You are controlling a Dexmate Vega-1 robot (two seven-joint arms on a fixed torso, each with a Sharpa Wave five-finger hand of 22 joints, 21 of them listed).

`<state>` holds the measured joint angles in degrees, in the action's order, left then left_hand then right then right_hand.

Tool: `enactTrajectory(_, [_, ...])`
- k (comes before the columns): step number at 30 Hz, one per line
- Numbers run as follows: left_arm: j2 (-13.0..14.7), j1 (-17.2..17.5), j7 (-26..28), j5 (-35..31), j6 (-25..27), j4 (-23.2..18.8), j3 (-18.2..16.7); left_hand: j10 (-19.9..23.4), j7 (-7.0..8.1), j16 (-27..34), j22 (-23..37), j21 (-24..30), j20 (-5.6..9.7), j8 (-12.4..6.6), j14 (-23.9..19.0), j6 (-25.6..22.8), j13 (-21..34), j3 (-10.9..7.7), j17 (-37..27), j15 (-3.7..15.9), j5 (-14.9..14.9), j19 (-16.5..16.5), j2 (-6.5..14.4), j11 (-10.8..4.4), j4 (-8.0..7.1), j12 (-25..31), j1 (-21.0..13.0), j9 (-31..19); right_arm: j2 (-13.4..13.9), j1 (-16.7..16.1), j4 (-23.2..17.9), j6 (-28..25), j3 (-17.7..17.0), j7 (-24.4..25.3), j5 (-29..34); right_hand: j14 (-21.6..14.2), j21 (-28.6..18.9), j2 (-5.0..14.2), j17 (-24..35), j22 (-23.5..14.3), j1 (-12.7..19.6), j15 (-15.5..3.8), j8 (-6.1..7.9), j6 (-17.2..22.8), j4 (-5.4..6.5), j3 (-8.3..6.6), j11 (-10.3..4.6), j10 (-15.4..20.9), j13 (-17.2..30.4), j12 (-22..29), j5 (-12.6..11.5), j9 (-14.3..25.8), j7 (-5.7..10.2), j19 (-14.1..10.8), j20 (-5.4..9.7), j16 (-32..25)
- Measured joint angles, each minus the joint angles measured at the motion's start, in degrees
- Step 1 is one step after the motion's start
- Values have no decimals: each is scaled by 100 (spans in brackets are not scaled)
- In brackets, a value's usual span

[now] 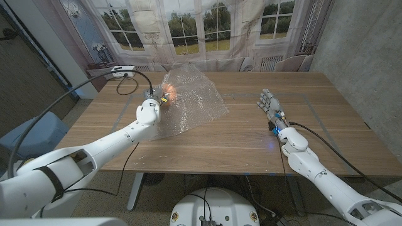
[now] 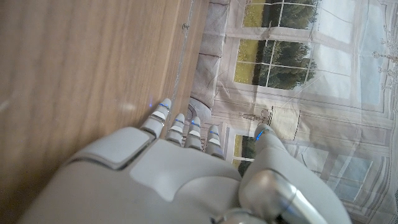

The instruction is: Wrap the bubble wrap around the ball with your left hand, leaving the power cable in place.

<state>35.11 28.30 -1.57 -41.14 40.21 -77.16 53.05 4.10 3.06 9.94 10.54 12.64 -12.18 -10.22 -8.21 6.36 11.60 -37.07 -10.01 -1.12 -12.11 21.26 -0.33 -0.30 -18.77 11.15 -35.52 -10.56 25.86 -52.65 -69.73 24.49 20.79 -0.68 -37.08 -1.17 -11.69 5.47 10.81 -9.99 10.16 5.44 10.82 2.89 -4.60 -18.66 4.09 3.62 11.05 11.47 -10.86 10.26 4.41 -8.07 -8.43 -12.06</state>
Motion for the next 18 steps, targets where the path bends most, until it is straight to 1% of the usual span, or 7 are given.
enactTrajectory(1, [-30, 13, 239, 123, -136, 36, -12, 1, 0, 5, 0, 0, 2, -1, 0, 0, 0, 18, 0, 0, -5, -1, 0, -1, -8, -16, 0, 0, 3, -11, -7, 0, -5, 11, 0, -7, 0, 0, 0, 0, 0, 7, 0, 0, 0, 0, 0, 0, 0, 0, 0, 0, 0, 0, 0, -8])
enactTrajectory(5, [-94, 30, 609, 354, -385, 130, -34, -12, 10, 26, 0, 0, 32, -9, 0, 5, 0, 100, 0, 0, -22, -31, 0, -15, 12, -21, 0, 1, 13, -51, -36, 0, -18, 49, 0, -7, 0, 0, 0, 0, 0, 7, 0, 20, 0, 0, 0, 0, 0, 34, 0, 0, -21, 0, 0, -8])
enactTrajectory(7, [-131, 34, 730, 458, -478, 196, -66, -59, 116, 26, 0, 0, 31, -10, 24, -29, 0, 101, 0, -24, -22, -31, 0, -16, 13, -33, 0, 1, 15, -64, -45, 0, -21, 64, 0, -7, 0, 0, 0, 0, 0, 7, 0, 20, 0, 0, 0, 0, 0, 46, 0, 0, -21, -22, -22, -8])
enactTrajectory(10, [-170, 35, 900, 678, -652, 253, -106, -133, 149, 26, 0, 0, 29, -10, 40, -61, 0, 133, 0, -107, -23, -29, -1, -9, 28, -37, 0, 1, 18, -80, -54, 0, -25, 80, 1, -49, 0, -16, 0, -1, -15, 8, 0, 20, 0, 0, 0, -1, 0, 46, 0, 0, -21, -31, -30, -8])
enactTrajectory(13, [-218, 23, 990, 822, -756, 347, -141, -122, 140, 51, 0, 59, 40, -10, -107, -56, -2, 75, 12, -145, -56, 279, 12, 6, 86, 40, -12, 1, 19, -88, -66, 0, -27, 106, 21, -68, 0, -16, -1, 0, -15, 7, 0, 20, 0, 0, 0, -1, 0, 46, 0, 0, -21, -31, -30, -8])
enactTrajectory(16, [-268, -59, 1005, 1006, -842, 458, -140, -180, -144, 88, -12, 136, 80, -12, -271, 141, -1, 6, 15, -164, -69, 604, 124, 66, 155, 59, -125, 1, 26, -99, -80, 0, -28, 127, 27, -68, 0, -16, -1, -1, -15, 7, 0, 20, 0, 0, 1, 0, 0, 46, -45, 0, -21, -31, -30, -8])
enactTrajectory(18, [-299, -118, 1005, 1006, -842, 527, -106, -253, -364, 88, -15, 205, 204, -17, -405, 300, -1, -28, 15, -183, -69, 905, 222, 139, 189, 82, -223, -4, 26, -99, -80, -9, -28, 145, 33, -99, 0, -15, -1, 0, -16, 38, 0, 20, 0, 0, 28, 70, 0, 46, -45, 0, -21, -31, -30, -8])
